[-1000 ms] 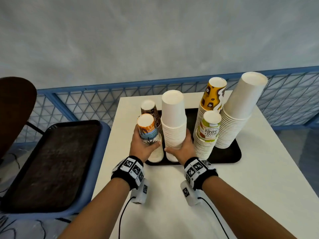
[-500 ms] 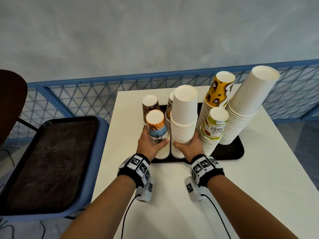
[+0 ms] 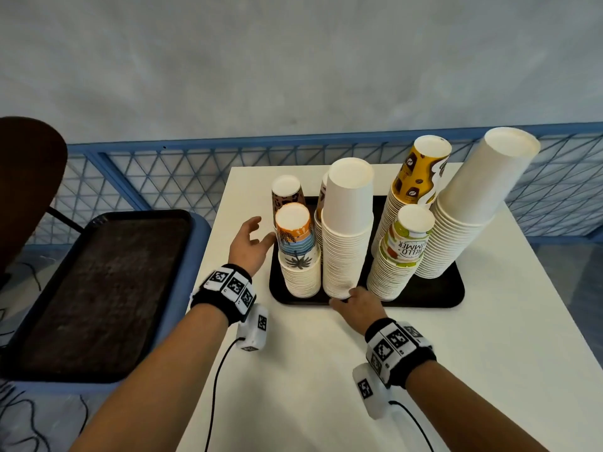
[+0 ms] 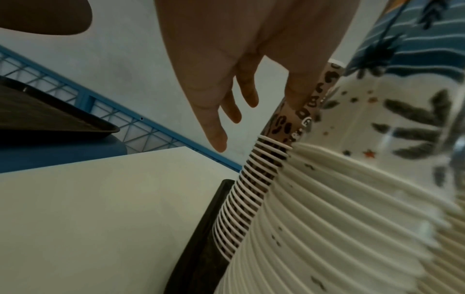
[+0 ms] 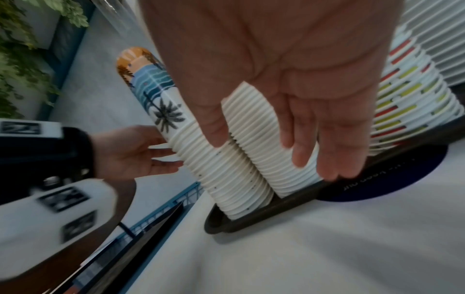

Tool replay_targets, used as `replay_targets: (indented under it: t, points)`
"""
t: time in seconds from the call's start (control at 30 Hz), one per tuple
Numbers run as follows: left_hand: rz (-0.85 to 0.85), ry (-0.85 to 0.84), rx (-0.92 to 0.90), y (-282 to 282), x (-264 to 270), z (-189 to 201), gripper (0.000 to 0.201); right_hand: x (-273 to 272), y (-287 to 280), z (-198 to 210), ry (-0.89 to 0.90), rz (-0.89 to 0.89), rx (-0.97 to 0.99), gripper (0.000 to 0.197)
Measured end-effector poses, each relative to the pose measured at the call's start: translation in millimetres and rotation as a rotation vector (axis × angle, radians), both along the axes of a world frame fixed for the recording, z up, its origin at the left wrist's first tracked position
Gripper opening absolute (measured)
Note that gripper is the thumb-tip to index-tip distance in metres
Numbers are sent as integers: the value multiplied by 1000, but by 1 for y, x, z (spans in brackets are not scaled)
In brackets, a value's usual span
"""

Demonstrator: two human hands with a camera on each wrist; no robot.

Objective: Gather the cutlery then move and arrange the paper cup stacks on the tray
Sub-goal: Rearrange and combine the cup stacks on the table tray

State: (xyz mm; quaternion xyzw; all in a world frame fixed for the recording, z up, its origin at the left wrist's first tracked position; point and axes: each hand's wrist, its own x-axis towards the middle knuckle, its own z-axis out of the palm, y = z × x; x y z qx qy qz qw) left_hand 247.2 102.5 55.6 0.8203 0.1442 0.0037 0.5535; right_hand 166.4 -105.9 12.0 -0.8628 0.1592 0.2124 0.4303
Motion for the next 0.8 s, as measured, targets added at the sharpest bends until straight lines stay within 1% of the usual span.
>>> replay_targets:
  t: [0.03,0.07,0.13,0.2,0.27,0.37,0.5,0.6,0.63,0.7,0.8]
  points:
    - [-18,14,8,2,5,0,57,-5,3,3,56,50,-14,43]
    - [-47,31,19,3,10,0,62,-9,8,3,99,84,5,48]
    - [-128,66,46,6,21,-2,71,-14,20,2,141,121,96,64]
    - [-208,93,60,6,32,-4,80,-16,33,2,99,161,128,79]
    - [-267,109,44,5,41,-5,83,-12,45,-1,18,156,149,87]
    - [-323,90,3,2,49,-4,86,-5,59,-11,-154,78,218,89]
    - [-393,66,-8,1,56,-5,87,4,77,-21,-232,-47,246,93]
    - [-449,68,13,1,63,-7,80,9,90,-23,-286,-168,299,99]
    - [-455,63,-2,1,65,-7,77,10,92,-25,-293,-193,292,99]
    - [-444,29,-12,2,70,-10,74,14,96,-29,-301,-217,284,91]
    - [-409,-15,33,2,82,-14,73,22,98,-29,-346,-223,271,81]
